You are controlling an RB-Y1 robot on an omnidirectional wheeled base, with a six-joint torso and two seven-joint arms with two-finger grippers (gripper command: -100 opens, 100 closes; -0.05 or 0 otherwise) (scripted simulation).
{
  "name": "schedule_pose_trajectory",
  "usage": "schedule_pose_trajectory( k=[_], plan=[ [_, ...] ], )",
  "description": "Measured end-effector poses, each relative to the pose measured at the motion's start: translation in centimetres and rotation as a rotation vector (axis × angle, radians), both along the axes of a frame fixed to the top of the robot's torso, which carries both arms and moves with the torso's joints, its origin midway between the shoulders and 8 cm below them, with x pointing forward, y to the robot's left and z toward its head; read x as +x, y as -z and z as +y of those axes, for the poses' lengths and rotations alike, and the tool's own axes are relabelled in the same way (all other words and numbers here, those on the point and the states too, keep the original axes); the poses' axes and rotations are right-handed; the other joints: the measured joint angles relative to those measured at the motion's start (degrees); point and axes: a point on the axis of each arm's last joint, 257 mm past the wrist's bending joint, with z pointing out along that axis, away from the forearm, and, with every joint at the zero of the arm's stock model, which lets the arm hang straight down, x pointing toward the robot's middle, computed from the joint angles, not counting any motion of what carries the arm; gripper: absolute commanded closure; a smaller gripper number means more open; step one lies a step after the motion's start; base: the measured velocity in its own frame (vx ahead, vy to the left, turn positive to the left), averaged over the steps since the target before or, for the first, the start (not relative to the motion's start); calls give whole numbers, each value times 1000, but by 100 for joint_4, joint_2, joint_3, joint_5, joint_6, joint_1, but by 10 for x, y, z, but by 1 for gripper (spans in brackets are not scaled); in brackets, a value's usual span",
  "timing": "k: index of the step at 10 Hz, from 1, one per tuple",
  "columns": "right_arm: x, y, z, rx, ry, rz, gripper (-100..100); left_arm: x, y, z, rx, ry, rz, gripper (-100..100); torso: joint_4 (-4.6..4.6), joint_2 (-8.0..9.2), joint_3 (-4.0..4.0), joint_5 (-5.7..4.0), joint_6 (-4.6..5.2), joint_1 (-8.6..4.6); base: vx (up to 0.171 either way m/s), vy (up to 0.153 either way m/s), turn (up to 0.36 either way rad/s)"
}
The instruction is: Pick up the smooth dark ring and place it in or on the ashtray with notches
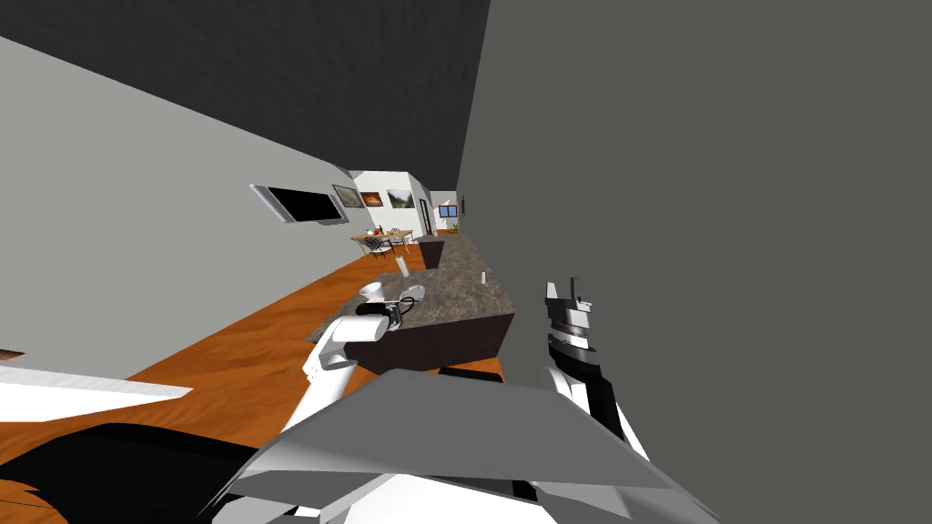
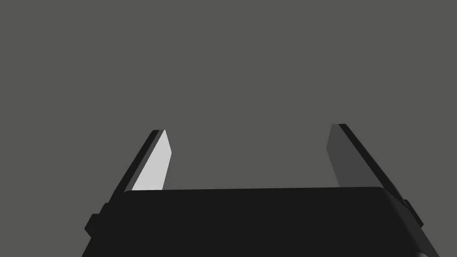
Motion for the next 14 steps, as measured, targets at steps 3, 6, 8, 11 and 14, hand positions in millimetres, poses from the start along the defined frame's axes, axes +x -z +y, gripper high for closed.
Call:
schedule_pose_trajectory(
  k=[3,6,8,11,14],
  plan=[
    [0,0,0,0,0,0,0,-10,-16,28,28,-74,-28,100,2,0,1,-2,-1,-3,-99,45,-155],
    [0,0,0,0,0,0,0,-15,-30,48,49,-131,-53,100,0,-14,-6,-3,-4,-12,-64,25,-143],
    [0,0,0,0,0,0,0,-20,-42,67,62,-179,-72,100,0,-20,-9,-3,2,-7,-60,55,-216],
    [0,0,0,0,0,0,0,-15,-50,81,53,-236,-76,100,-6,-44,-23,7,5,10,-19,77,-219],
    [0,0,0,0,0,0,0,-5,-42,87,13,-276,-39,100,-13,-73,-41,13,9,17,17,74,-197]
  ],
)
